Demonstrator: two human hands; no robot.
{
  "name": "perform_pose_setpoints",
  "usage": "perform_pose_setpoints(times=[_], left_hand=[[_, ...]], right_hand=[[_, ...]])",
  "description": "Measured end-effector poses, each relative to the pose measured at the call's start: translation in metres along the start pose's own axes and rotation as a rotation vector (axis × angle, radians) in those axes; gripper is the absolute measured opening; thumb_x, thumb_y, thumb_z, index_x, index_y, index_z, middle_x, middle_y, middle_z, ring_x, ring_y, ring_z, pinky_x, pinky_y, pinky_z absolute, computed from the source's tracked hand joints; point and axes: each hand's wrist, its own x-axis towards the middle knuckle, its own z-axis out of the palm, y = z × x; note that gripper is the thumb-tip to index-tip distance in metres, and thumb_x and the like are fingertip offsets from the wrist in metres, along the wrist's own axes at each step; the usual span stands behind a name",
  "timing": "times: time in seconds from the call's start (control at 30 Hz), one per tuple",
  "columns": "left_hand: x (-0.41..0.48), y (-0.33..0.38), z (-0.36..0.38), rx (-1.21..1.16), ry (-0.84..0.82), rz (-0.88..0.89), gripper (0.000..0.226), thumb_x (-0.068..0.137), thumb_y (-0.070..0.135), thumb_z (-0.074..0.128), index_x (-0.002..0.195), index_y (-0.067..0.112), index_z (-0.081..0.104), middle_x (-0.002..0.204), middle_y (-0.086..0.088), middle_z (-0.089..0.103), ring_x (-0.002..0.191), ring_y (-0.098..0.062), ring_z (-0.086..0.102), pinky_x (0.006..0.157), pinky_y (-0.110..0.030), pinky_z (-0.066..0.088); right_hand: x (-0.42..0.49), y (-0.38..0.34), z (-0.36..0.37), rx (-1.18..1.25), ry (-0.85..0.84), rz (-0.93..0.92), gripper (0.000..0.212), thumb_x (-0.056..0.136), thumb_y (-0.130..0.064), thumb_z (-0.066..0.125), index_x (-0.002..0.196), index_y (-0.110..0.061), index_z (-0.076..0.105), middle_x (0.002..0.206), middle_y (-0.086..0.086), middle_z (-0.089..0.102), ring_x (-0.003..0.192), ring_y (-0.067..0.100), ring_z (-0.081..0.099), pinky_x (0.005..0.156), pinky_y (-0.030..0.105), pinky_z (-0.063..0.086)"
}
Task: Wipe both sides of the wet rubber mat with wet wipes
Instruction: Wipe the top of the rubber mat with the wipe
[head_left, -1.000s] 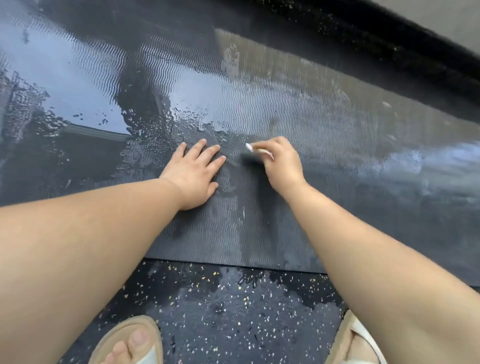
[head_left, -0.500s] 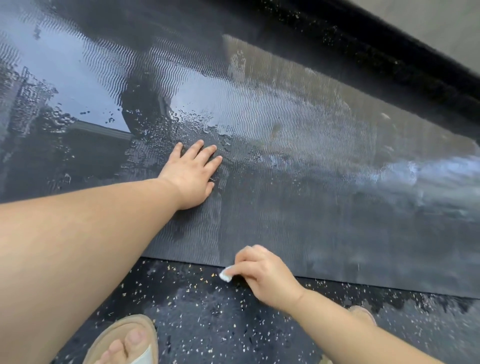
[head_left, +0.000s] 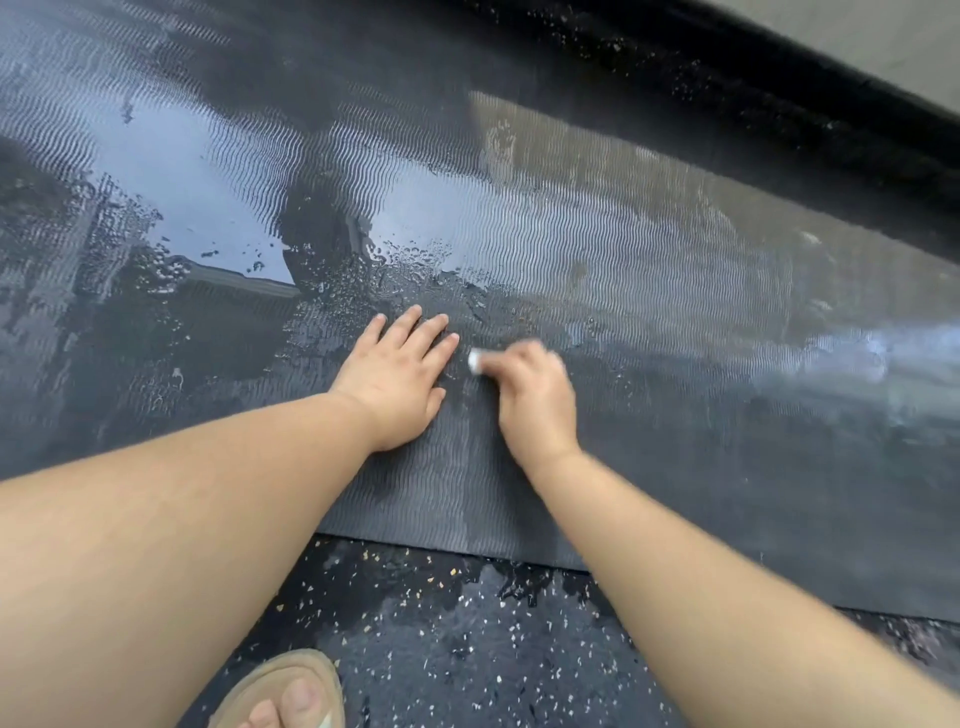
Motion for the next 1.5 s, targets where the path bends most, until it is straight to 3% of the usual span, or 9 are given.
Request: perform_pose_setpoints(times=[0.2, 0.37, 0.5, 0.67, 0.8, 1.03, 1.1, 1.27, 1.5], left_hand=[[0.008, -0.002, -0.007, -0.017, 0.073, -0.043, 0.059, 0.097, 0.045, 0.029, 0.15, 0.024, 0.014, 0.158, 0.001, 0.008, 0.144, -0.023, 0.005, 0.114, -0.043, 0.011], [0.01, -0.011, -0.005, -0.028, 0.068, -0.136, 0.059, 0.098, 0.045, 0.024, 0.151, 0.024, 0.011, 0.159, 0.001, 0.001, 0.145, -0.025, -0.007, 0.115, -0.045, 0.003], [0.014, -0.013, -0.003, -0.035, 0.055, -0.144, 0.058, 0.098, 0.045, 0.023, 0.151, 0.026, 0.01, 0.159, 0.002, 0.0, 0.145, -0.024, -0.007, 0.116, -0.048, 0.003], [0.024, -0.008, -0.001, -0.056, 0.11, -0.178, 0.058, 0.098, 0.045, 0.023, 0.151, 0.025, 0.01, 0.159, 0.002, 0.002, 0.145, -0.023, -0.008, 0.115, -0.05, 0.001], [0.039, -0.008, -0.006, -0.1, 0.151, -0.2, 0.056, 0.098, 0.043, 0.025, 0.15, 0.025, 0.012, 0.158, 0.002, 0.004, 0.145, -0.022, -0.005, 0.115, -0.049, 0.001], [0.048, -0.019, 0.005, -0.11, 0.178, -0.325, 0.061, 0.096, 0.046, 0.014, 0.151, 0.024, 0.0, 0.159, 0.0, -0.003, 0.145, -0.025, -0.008, 0.116, -0.046, -0.006], [0.047, -0.018, 0.009, -0.097, 0.193, -0.321, 0.064, 0.093, 0.047, 0.007, 0.151, 0.023, -0.003, 0.159, 0.0, -0.005, 0.145, -0.026, -0.009, 0.116, -0.047, -0.007], [0.045, -0.015, 0.008, -0.093, 0.23, -0.325, 0.066, 0.09, 0.046, 0.003, 0.151, 0.023, 0.004, 0.159, -0.001, 0.002, 0.145, -0.027, -0.005, 0.116, -0.046, -0.007], [0.042, -0.015, 0.003, -0.13, 0.235, -0.311, 0.065, 0.09, 0.045, 0.007, 0.151, 0.023, 0.01, 0.159, -0.003, 0.008, 0.145, -0.027, 0.0, 0.116, -0.047, -0.004]], right_hand=[[-0.075, 0.006, -0.029, 0.11, -0.406, -0.325, 0.033, 0.076, 0.007, 0.064, 0.089, -0.02, 0.074, 0.08, 0.003, 0.059, 0.066, 0.025, 0.055, 0.059, 0.03, 0.049], [0.041, 0.027, -0.032, 0.107, 0.007, 0.076, 0.025, 0.087, 0.002, 0.058, 0.101, -0.013, 0.073, 0.092, 0.013, 0.058, 0.087, 0.031, 0.059, 0.079, 0.033, 0.045], [0.093, 0.036, -0.008, 0.006, 0.063, 0.311, 0.024, 0.096, -0.015, 0.049, 0.109, -0.022, 0.069, 0.106, 0.007, 0.055, 0.104, 0.027, 0.052, 0.08, 0.025, 0.038], [0.016, 0.002, 0.008, 0.002, 0.108, 0.042, 0.022, 0.081, 0.0, 0.064, 0.091, -0.017, 0.075, 0.083, 0.007, 0.061, 0.072, 0.029, 0.053, 0.068, 0.023, 0.039], [-0.045, 0.002, -0.001, 0.059, -0.117, -0.195, 0.032, 0.073, 0.006, 0.068, 0.092, -0.02, 0.074, 0.079, 0.002, 0.059, 0.065, 0.022, 0.051, 0.062, 0.027, 0.046], [0.026, 0.012, -0.01, -0.036, -0.197, -0.433, 0.02, 0.082, -0.003, 0.059, 0.082, -0.015, 0.075, 0.075, 0.01, 0.062, 0.064, 0.029, 0.056, 0.059, 0.035, 0.049], [0.063, 0.011, -0.006, -0.046, -0.126, -0.41, 0.023, 0.084, -0.013, 0.053, 0.079, -0.014, 0.076, 0.074, 0.012, 0.062, 0.066, 0.032, 0.057, 0.062, 0.034, 0.048], [0.124, 0.014, 0.01, -0.001, 0.121, 0.028, 0.016, 0.085, -0.004, 0.059, 0.089, -0.007, 0.075, 0.086, 0.018, 0.06, 0.083, 0.038, 0.053, 0.074, 0.03, 0.036], [0.022, 0.003, 0.015, 0.006, 0.04, -0.283, 0.013, 0.084, -0.006, 0.064, 0.089, -0.01, 0.075, 0.079, 0.01, 0.062, 0.066, 0.028, 0.056, 0.065, 0.035, 0.046]])
